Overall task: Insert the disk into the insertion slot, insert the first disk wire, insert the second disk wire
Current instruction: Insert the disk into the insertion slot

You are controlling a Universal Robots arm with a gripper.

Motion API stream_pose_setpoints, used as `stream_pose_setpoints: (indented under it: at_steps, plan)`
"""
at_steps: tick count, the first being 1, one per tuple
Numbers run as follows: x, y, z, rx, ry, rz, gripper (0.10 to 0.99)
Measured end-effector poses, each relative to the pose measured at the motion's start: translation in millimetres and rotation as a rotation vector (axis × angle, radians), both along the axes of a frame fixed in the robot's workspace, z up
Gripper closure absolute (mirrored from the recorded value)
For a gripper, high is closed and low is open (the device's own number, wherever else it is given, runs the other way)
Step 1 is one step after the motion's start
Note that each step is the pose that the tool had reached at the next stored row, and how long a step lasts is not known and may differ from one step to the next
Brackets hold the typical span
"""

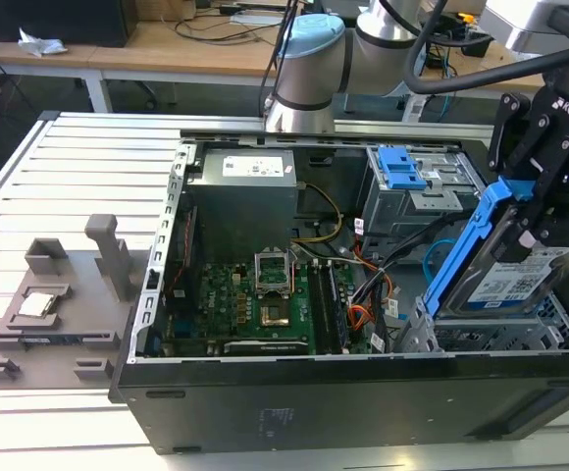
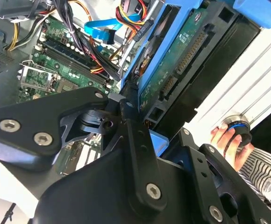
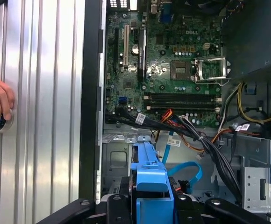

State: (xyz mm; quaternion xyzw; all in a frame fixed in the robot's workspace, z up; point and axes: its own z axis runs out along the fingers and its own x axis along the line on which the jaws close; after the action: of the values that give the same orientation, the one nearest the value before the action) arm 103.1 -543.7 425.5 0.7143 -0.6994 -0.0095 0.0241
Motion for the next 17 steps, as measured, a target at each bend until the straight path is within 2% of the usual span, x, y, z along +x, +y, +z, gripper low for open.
stream_pose_setpoints:
  at_steps: [17]
  plan:
    - [0.0,-0.1,-7.6,0.000,0.0004,0.000,0.722]
